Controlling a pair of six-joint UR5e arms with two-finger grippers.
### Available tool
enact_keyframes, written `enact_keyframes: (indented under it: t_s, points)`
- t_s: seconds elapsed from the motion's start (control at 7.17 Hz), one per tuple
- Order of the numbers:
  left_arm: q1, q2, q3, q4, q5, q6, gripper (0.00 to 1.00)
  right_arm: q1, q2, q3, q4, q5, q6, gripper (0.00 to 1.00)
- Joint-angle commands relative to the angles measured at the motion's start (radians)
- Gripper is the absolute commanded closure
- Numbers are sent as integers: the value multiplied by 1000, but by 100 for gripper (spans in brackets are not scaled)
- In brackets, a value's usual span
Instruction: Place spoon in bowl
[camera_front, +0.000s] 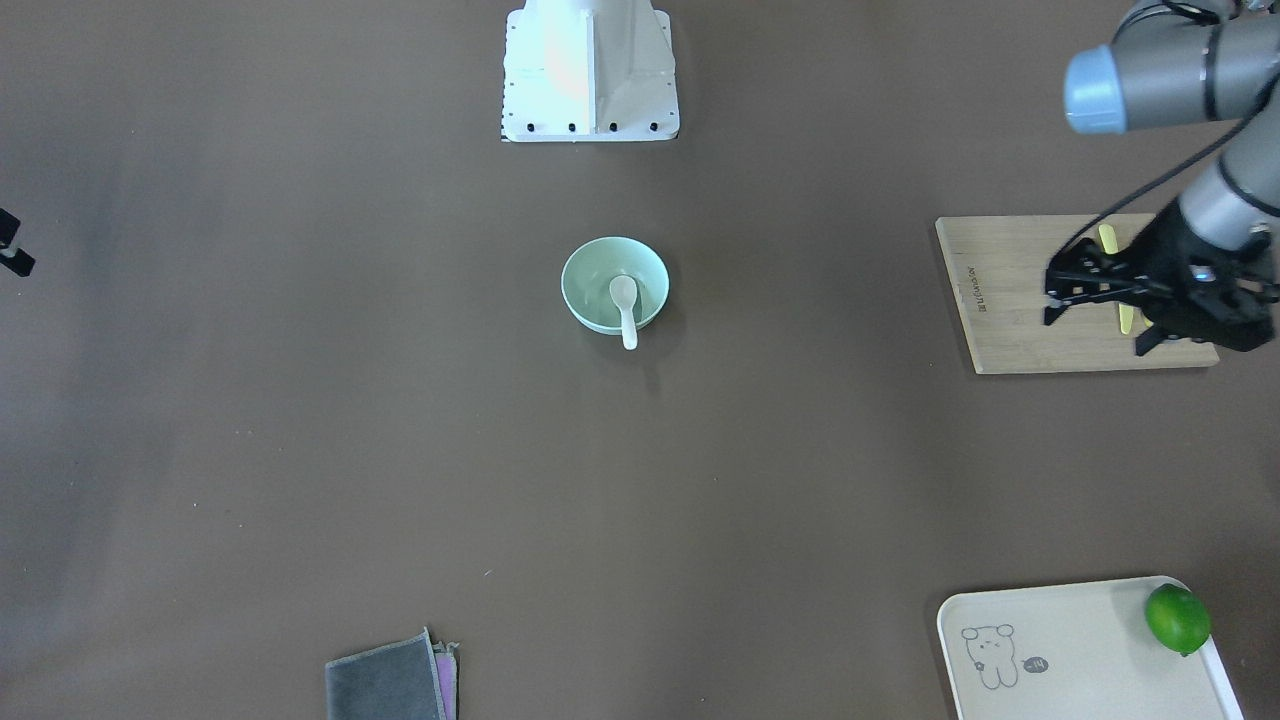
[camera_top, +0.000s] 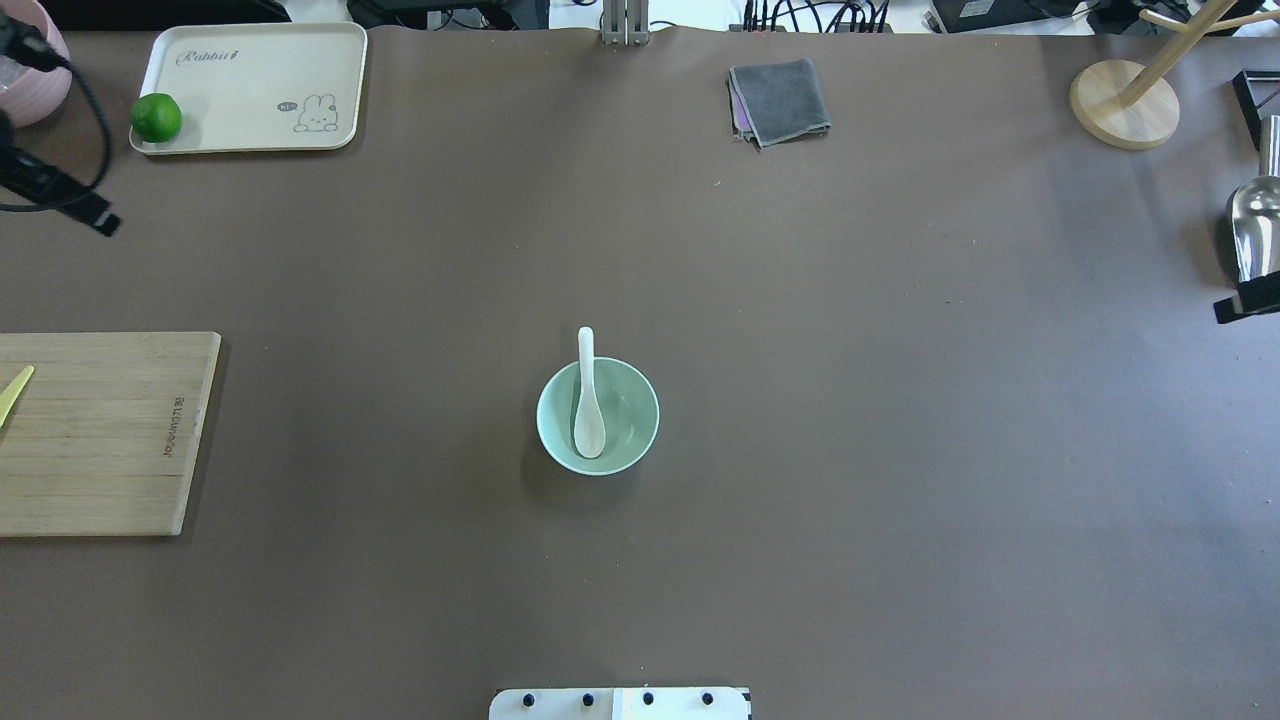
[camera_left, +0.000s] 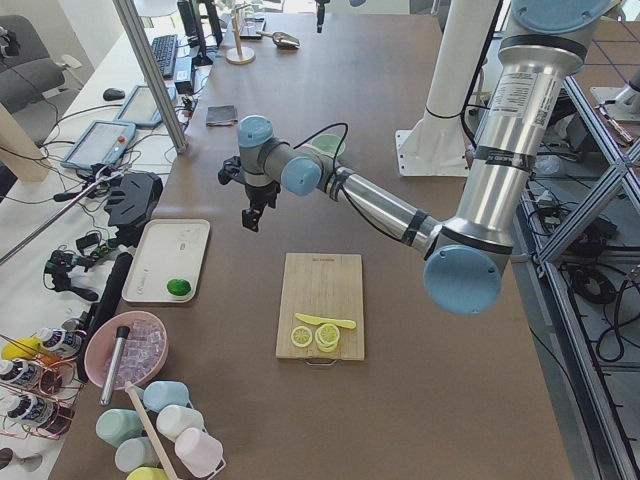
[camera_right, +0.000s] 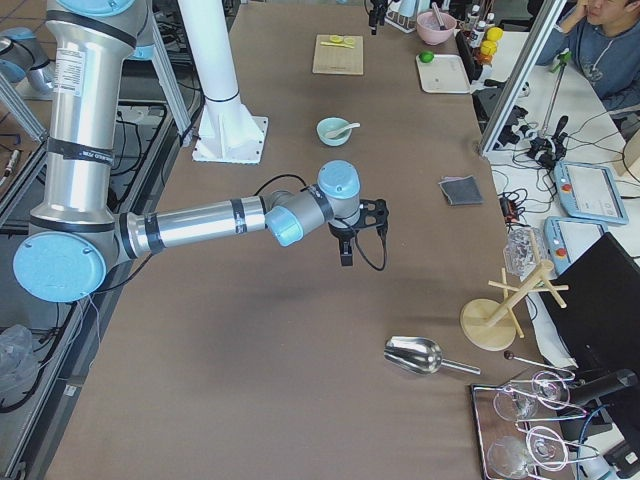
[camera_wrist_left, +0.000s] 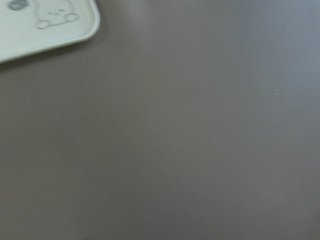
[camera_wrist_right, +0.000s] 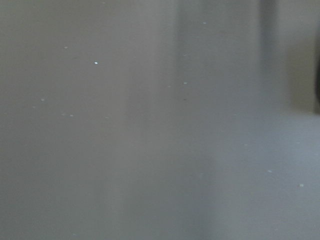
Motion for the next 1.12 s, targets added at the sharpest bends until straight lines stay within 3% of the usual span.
enact_keyframes:
  t_s: [0.0, 0.42, 0.98]
  points:
    - [-218, 129, 71, 45, -10, 352, 2, 120, -15, -121, -1, 57, -251, 0]
    - [-281, 287, 80, 36, -15, 348, 2, 131, -16, -151, 0, 59, -267, 0]
    - [-281, 297, 120, 30, -15, 339, 2, 208, -19, -140, -1, 80, -270, 0]
